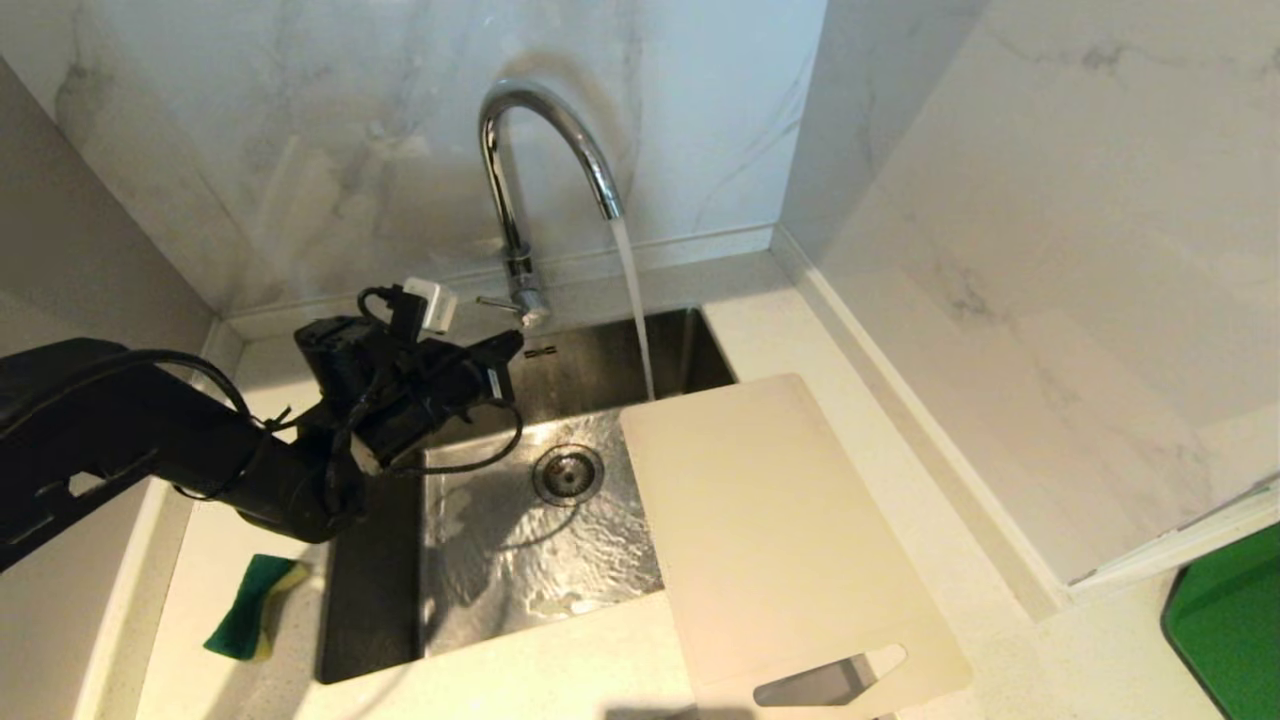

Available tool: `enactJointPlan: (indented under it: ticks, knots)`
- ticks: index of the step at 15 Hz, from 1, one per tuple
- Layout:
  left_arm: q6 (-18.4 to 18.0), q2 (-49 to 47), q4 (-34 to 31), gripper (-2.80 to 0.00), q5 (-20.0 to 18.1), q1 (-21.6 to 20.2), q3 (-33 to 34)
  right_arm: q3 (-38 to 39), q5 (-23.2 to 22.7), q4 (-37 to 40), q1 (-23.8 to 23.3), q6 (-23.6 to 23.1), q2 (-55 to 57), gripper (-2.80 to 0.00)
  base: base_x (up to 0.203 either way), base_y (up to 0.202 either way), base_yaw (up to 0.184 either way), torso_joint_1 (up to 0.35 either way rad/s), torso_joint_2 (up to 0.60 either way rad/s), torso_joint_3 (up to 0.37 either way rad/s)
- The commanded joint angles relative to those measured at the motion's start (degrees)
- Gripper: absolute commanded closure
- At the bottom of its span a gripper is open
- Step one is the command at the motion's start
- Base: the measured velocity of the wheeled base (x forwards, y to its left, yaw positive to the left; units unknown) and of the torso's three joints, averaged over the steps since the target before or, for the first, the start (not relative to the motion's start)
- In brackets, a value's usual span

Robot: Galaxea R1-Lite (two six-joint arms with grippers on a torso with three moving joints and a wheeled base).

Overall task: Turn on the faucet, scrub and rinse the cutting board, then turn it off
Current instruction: Turn off the tap

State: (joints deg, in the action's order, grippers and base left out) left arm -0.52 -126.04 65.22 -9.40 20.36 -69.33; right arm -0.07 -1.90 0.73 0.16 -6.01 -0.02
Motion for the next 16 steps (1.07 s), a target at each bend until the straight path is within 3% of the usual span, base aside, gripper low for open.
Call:
enactJointPlan:
  ticks: [1,6,16]
  knots:
    - [0.00,-2.58,-0.60,0.00,-0.10,-0.60,-3.05,-0.01,-0.03,-0.03,0.02,-0.05,0.02,0.00,0.000,0.000,0.000,0.000,0.00,0.000]
    - [0.42,-4.50,-5.03,0.00,-0.43,-3.00,-9.32,-0.36,-1.17,0.22,0.02,-2.94,0.02,0.00,0.000,0.000,0.000,0.000,0.00,0.000]
    - [2.92,-6.89,-9.14,0.00,0.08,-5.85,-17.20,-0.72,-1.35,1.38,0.02,-2.87,0.02,0.00,0.000,0.000,0.000,0.000,0.00,0.000]
